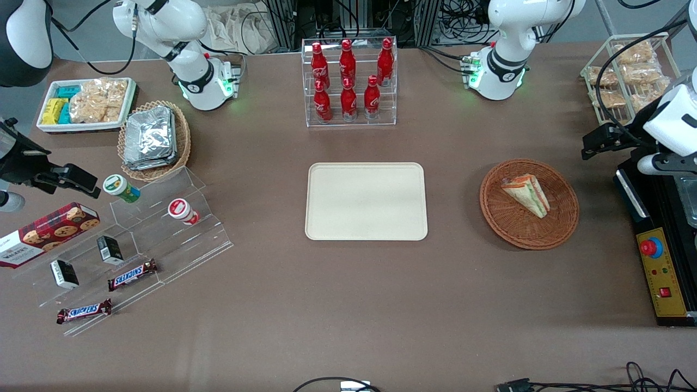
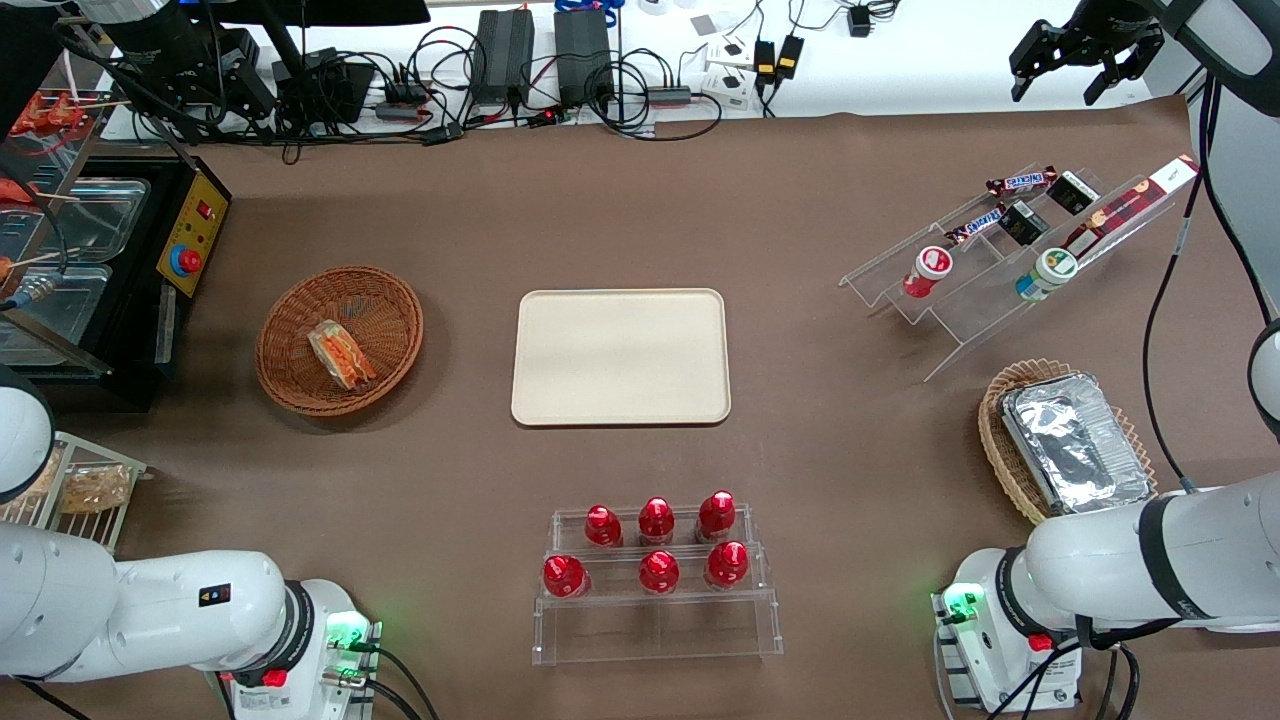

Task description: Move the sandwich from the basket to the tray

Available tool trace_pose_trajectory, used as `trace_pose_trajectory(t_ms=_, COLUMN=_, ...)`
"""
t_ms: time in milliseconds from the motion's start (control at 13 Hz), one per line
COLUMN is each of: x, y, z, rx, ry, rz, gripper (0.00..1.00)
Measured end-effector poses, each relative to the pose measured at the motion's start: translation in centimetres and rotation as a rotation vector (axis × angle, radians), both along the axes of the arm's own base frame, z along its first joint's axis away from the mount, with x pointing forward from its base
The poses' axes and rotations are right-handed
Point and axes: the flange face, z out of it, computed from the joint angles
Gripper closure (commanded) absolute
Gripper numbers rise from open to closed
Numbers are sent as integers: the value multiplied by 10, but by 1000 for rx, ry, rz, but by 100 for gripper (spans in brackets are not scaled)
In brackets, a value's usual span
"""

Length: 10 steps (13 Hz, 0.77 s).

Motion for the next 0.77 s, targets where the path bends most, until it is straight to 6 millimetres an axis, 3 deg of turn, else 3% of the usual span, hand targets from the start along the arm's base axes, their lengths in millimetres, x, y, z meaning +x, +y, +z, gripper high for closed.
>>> trace_pose_trajectory(t_ms=462, x=2, y=3, z=-7, rx=-1, ry=24, rz=5, gripper=0)
trace_pose_trajectory(t_ms=769, x=3, y=19, z=-47, rx=6, ry=56, rz=80, gripper=0)
